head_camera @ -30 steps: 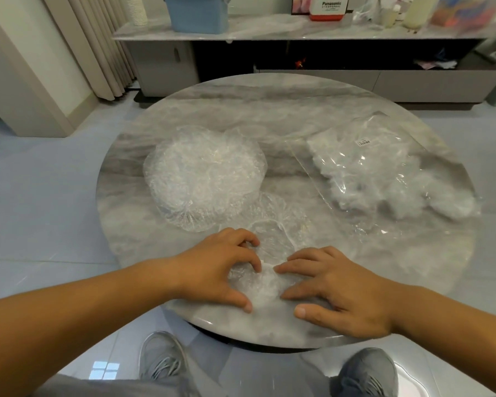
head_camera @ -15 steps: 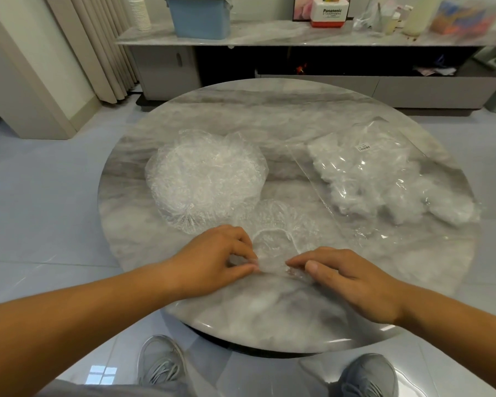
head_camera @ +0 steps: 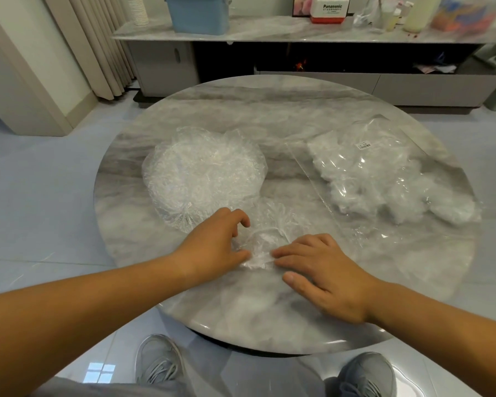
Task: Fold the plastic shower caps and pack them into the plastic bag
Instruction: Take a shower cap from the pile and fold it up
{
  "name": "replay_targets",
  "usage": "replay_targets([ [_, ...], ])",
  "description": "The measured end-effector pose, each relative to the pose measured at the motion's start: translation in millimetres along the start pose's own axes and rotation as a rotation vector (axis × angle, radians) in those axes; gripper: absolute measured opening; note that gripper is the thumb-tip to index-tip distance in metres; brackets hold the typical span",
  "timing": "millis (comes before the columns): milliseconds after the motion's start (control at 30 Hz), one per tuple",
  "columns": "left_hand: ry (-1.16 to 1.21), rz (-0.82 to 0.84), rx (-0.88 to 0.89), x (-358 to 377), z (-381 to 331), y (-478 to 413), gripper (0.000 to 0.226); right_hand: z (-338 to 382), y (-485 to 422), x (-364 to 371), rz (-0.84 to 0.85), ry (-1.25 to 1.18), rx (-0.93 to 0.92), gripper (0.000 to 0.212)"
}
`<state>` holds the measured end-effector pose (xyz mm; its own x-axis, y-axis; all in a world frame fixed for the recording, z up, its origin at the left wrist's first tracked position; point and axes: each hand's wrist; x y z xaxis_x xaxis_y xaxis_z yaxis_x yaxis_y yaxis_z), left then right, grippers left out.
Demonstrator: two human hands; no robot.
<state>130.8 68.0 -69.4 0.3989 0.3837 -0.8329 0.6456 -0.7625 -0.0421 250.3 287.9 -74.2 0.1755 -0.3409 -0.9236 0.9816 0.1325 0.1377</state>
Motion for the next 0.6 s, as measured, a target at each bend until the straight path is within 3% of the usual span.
replay_targets([
  [133,-0.188,0.018,0.037,-6,-3,-1,0.057,3,-4,-3,0.002,-0.090,0.061,0.062],
  [233,-0.163,0.040,0.036,-7,-6,-5,0.064,8,-9,-8,0.020,-0.152,0.140,0.067],
  [367,0.230,0.000,-0.121,-2,-17,-14,0.085,21,-16,-17,0.041,-0.252,0.305,0.054],
  [467,0.633,0.006,-0.295,-2,-21,-16,0.107,21,-25,-21,-0.107,-0.516,0.436,0.043],
  [533,0.757,0.009,-0.348,-5,-18,-16,0.115,18,-34,-25,-0.150,-0.706,0.519,0.047],
  [600,0.818,0.035,-0.367,-9,-16,-17,0.113,17,-42,-26,-0.085,-0.907,0.581,0.058],
])
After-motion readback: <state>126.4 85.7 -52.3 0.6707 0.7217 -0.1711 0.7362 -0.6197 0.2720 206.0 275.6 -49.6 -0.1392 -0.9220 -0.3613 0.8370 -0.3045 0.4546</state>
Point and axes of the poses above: each hand's wrist, its own y-axis away from the middle knuckle, its own x-axis out of the palm, z = x × y, and after that the axes turned 14 degrees about x, right-handed
